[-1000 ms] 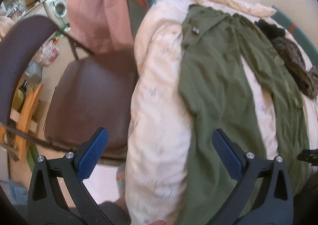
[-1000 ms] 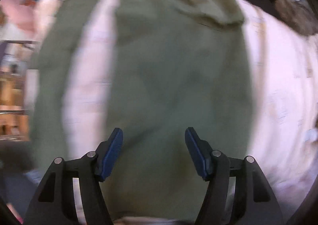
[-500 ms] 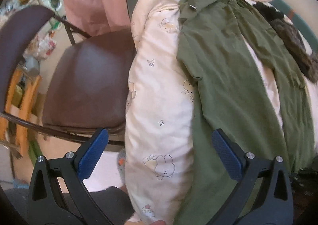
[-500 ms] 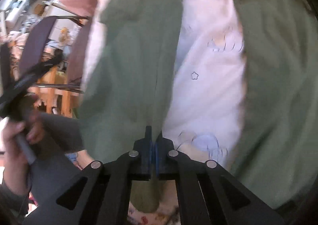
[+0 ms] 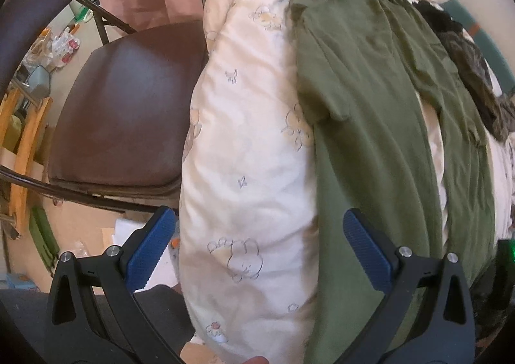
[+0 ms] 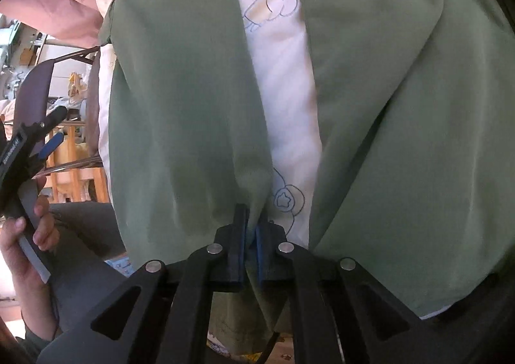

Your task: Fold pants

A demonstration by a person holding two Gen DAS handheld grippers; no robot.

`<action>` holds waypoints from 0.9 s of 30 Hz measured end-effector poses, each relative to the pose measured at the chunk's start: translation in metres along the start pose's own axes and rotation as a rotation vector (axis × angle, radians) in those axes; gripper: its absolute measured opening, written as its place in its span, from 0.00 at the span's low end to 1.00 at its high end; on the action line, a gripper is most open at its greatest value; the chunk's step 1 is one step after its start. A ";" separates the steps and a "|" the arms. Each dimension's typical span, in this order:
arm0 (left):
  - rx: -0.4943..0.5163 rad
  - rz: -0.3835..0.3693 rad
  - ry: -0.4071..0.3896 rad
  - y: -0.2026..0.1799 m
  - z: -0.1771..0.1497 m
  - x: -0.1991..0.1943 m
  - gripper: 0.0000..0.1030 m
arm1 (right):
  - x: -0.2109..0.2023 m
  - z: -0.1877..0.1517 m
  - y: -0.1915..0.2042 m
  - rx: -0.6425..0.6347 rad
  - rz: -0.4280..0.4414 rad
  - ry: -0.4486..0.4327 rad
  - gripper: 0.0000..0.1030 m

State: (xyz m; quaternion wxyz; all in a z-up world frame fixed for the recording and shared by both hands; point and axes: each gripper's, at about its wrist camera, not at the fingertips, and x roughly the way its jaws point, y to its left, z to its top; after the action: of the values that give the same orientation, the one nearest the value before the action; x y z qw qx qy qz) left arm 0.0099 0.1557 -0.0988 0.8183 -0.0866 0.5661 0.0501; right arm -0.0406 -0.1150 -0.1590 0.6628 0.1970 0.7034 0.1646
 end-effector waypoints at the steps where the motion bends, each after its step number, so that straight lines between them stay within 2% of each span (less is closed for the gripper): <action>1: -0.007 -0.008 0.011 0.002 -0.003 0.001 1.00 | -0.004 -0.001 0.004 -0.018 -0.001 -0.002 0.07; 2: -0.021 -0.024 0.036 0.003 -0.008 0.003 0.99 | -0.008 -0.004 0.007 -0.040 -0.003 -0.001 0.10; 3: -0.029 -0.039 0.053 0.004 -0.012 0.004 1.00 | -0.013 -0.005 0.007 -0.055 -0.001 0.003 0.20; 4: -0.036 -0.051 0.066 0.003 -0.017 0.004 0.99 | -0.017 -0.007 0.010 -0.066 0.007 0.005 0.25; 6: -0.030 -0.058 0.064 0.000 -0.027 -0.003 1.00 | -0.029 -0.010 0.007 -0.062 0.044 -0.011 0.59; 7: -0.018 -0.060 0.064 -0.003 -0.033 -0.008 1.00 | -0.034 -0.012 0.005 -0.055 0.063 -0.024 0.62; 9: -0.004 -0.076 0.080 -0.007 -0.045 -0.012 0.99 | -0.045 -0.015 0.007 -0.062 0.085 -0.060 0.62; 13: -0.019 -0.155 0.198 -0.017 -0.066 -0.001 0.96 | -0.067 -0.019 0.007 -0.097 0.117 -0.120 0.62; 15: -0.006 -0.170 0.250 -0.028 -0.074 0.008 0.84 | -0.060 -0.015 0.009 -0.112 0.094 -0.118 0.62; 16: 0.012 -0.176 0.271 -0.034 -0.077 0.012 0.82 | -0.053 -0.014 0.007 -0.101 0.076 -0.096 0.62; 18: 0.050 -0.185 0.310 -0.047 -0.083 0.022 0.68 | -0.040 -0.015 -0.005 -0.084 0.058 -0.010 0.62; 19: 0.053 -0.194 0.329 -0.052 -0.086 0.027 0.63 | -0.029 -0.016 -0.006 -0.079 0.040 0.034 0.61; 20: 0.052 -0.203 0.356 -0.055 -0.089 0.033 0.48 | -0.020 -0.018 -0.002 -0.088 0.045 0.059 0.55; 21: 0.059 -0.212 0.389 -0.059 -0.094 0.040 0.30 | -0.019 -0.020 0.001 -0.105 0.051 0.061 0.40; 22: 0.070 -0.221 0.408 -0.063 -0.097 0.044 0.23 | -0.018 -0.023 0.008 -0.135 0.051 0.061 0.32; 23: 0.085 -0.222 0.404 -0.066 -0.098 0.044 0.09 | -0.018 -0.026 0.013 -0.151 0.060 0.061 0.19; 24: 0.099 -0.230 0.389 -0.069 -0.097 0.040 0.02 | -0.019 -0.027 0.018 -0.167 0.071 0.053 0.10; 27: 0.077 -0.283 0.328 -0.062 -0.088 0.011 0.01 | -0.027 -0.028 0.024 -0.185 0.091 0.021 0.02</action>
State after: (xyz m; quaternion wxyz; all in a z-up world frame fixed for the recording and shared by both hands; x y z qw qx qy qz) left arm -0.0556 0.0771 -0.1338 0.7168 -0.1412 0.6752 -0.1017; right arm -0.0659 -0.1064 -0.1215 0.6626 0.1649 0.6824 0.2610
